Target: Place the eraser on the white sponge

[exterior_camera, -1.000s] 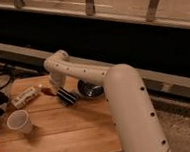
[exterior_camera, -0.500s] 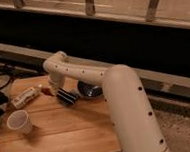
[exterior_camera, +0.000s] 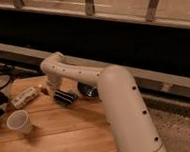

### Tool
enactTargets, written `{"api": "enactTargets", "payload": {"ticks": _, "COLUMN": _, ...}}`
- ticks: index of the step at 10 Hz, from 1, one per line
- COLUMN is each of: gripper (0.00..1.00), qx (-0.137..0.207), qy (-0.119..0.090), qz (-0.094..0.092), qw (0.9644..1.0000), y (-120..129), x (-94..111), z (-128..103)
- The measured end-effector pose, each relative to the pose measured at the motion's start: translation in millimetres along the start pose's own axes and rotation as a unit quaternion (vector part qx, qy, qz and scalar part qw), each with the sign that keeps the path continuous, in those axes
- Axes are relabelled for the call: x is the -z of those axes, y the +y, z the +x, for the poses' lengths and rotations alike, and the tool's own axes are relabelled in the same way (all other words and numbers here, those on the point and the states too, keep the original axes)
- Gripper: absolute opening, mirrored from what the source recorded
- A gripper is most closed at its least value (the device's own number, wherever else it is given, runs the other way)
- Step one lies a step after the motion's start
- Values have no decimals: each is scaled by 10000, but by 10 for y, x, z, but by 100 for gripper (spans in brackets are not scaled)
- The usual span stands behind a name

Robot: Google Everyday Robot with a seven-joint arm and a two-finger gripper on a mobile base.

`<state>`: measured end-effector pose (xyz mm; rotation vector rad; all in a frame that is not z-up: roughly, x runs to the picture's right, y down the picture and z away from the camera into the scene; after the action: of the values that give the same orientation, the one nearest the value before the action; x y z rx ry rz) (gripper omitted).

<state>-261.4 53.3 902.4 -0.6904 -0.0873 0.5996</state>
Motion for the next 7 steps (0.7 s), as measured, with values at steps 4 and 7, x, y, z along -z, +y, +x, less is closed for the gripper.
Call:
{"api": "enactTargets", "payload": {"ticks": 4, "gripper": 10, "qx": 149, "qy": -6, "qz": -38, "qw": 9999, "y": 28, "x": -8, "z": -13}}
{"api": "enactTargets", "payload": {"ticks": 7, "gripper": 39, "qx": 194, "qy": -28, "qz": -67, "qw": 9998, "y": 51, "x": -43, "z": -18}}
